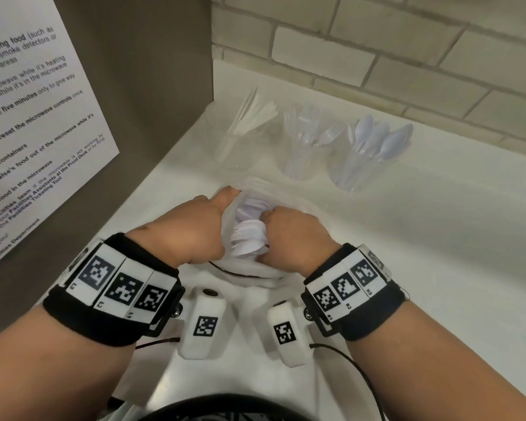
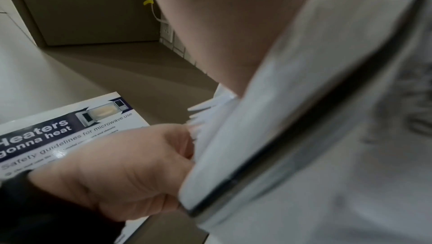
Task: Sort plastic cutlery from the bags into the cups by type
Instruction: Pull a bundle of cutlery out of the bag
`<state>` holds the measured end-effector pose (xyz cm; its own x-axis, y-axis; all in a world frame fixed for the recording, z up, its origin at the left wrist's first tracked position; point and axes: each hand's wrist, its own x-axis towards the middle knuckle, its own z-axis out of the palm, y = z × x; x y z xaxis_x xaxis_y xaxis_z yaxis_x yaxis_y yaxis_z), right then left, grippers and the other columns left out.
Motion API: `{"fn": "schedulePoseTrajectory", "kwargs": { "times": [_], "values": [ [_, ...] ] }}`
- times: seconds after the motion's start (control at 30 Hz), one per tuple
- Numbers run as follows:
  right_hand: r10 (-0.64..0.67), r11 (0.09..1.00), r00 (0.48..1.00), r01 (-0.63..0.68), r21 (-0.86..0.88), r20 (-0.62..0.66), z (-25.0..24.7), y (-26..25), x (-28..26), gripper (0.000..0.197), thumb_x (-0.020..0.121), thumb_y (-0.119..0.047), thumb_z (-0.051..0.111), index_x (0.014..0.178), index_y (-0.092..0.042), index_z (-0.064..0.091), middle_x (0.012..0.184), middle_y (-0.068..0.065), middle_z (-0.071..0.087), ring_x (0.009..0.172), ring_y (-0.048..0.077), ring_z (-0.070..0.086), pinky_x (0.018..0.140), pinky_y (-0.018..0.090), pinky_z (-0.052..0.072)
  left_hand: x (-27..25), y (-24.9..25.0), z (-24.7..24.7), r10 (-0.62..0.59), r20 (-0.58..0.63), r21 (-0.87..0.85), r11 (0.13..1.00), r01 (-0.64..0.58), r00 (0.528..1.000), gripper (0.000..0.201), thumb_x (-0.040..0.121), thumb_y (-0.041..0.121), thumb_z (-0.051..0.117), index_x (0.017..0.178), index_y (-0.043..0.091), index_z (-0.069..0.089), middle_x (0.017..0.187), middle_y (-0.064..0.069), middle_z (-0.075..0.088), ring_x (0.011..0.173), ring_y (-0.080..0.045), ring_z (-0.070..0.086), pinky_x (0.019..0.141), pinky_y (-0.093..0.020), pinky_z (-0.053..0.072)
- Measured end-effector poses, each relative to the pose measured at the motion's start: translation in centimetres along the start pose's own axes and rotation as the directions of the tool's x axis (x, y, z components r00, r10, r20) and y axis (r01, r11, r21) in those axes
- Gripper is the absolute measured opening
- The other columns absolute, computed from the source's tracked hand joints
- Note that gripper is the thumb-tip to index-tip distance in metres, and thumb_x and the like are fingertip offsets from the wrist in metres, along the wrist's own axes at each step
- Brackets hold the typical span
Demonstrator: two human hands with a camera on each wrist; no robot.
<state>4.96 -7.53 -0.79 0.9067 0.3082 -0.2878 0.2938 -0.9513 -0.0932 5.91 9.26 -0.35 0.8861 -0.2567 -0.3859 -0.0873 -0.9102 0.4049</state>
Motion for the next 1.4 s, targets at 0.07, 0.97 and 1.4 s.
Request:
{"fn": "schedulePoseTrajectory", "kwargs": {
  "times": [0.07, 0.97, 1.4],
  "values": [
    [-0.008, 1.0, 1.0, 0.008, -0.02, -0.018, 0.1, 0.0, 0.2, 0.053, 0.081, -0.052, 0.061, 0.123, -0.022, 0.052, 0.116, 0.0, 0.055, 0.107, 0.023, 0.056, 0.083, 0.036, 0.042, 0.0, 0.0, 0.0, 0.016, 0.012, -0.027, 1.0, -0.016, 1.0, 0.1, 0.072, 0.01, 0.064, 0.146, 0.044, 0.007, 0.107, -0.007, 0.052, 0.084, -0.024, 0.061, 0.06, -0.03, 0.05],
    [-0.177, 0.893, 0.984, 0.174, 0.415, -0.031, -2.0, 1.7, 0.1, 0.021, 0.084, -0.034, 0.068, 0.098, -0.023, 0.057, 0.086, -0.012, 0.057, 0.079, 0.007, 0.054, 0.068, 0.017, 0.04, -0.9, 0.3, -1.1, 0.049, -0.142, -0.215, 0.973, -0.079, 0.989, 0.078, 0.074, 0.005, 0.064, 0.141, 0.035, 0.038, 0.112, 0.007, 0.06, 0.085, -0.009, 0.055, 0.055, -0.007, 0.036],
    [-0.065, 0.763, 0.99, 0.132, 0.632, -0.128, -2.4, 2.5, -0.2, 0.019, 0.082, -0.036, 0.072, 0.078, -0.037, 0.054, 0.074, -0.019, 0.058, 0.071, -0.005, 0.056, 0.06, 0.005, 0.04, -1.2, 0.1, -2.2, 0.057, -0.117, -0.208, 0.975, -0.081, 0.992, 0.065, 0.077, 0.01, 0.065, 0.132, 0.041, 0.049, 0.105, 0.015, 0.059, 0.072, -0.006, 0.061, 0.057, -0.014, 0.046]
  ]
}}
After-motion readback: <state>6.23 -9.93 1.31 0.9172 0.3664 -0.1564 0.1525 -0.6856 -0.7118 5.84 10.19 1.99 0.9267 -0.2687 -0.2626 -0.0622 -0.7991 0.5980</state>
